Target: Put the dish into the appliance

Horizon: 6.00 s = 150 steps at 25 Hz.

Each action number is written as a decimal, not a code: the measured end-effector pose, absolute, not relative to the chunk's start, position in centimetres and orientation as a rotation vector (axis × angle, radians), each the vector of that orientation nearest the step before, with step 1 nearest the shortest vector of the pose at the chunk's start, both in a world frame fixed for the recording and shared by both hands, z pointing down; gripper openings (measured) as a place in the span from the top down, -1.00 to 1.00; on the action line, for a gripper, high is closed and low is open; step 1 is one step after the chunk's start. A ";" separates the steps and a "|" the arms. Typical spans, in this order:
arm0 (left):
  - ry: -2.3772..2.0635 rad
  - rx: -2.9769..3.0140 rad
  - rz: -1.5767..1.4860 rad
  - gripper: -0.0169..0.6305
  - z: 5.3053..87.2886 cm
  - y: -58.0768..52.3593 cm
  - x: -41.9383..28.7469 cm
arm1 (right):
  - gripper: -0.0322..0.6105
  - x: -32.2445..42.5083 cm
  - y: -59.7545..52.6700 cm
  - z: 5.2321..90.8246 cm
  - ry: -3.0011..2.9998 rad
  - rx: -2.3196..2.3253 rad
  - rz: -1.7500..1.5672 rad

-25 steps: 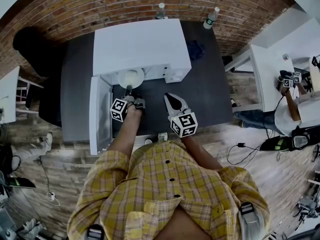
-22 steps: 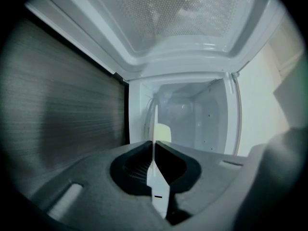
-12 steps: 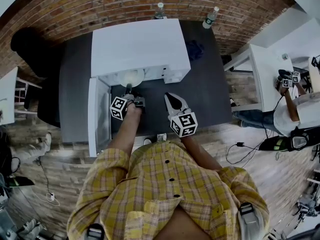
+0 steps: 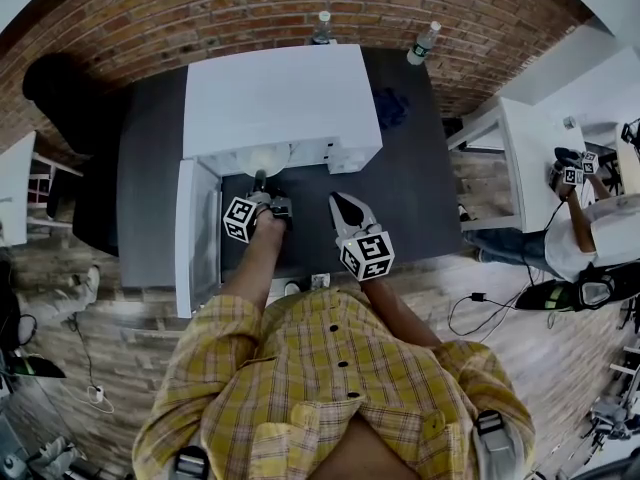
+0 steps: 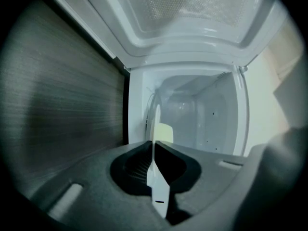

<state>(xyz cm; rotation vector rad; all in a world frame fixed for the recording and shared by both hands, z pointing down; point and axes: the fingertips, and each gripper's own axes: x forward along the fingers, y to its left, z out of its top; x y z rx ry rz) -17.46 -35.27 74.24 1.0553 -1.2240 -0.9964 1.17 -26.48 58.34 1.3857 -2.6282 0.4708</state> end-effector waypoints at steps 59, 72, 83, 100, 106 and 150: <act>-1.220 1.106 -1.010 0.74 73.8 -35.4 -17.7 | 0.89 1.9 -25.7 57.9 -2.647 1.376 0.469; -1.200 1.128 -1.038 0.90 72.1 -32.8 -17.4 | 0.89 1.9 -24.5 57.4 -2.660 1.388 0.459; -1.156 1.177 -1.060 0.95 70.1 -29.4 -17.1 | 0.89 1.5 -22.6 57.0 -2.674 1.390 0.457; -1.049 1.291 -1.101 0.95 63.6 -24.8 -15.1 | 0.89 1.4 -20.2 56.7 -2.676 1.390 0.419; -0.998 1.293 -1.140 0.95 61.5 -23.1 -14.4 | 0.89 1.9 -19.8 56.4 -2.671 1.398 0.413; -1.557 2.199 -0.065 0.95 56.8 -15.9 -10.4 | 0.89 1.8 -17.8 56.3 -2.668 1.410 0.408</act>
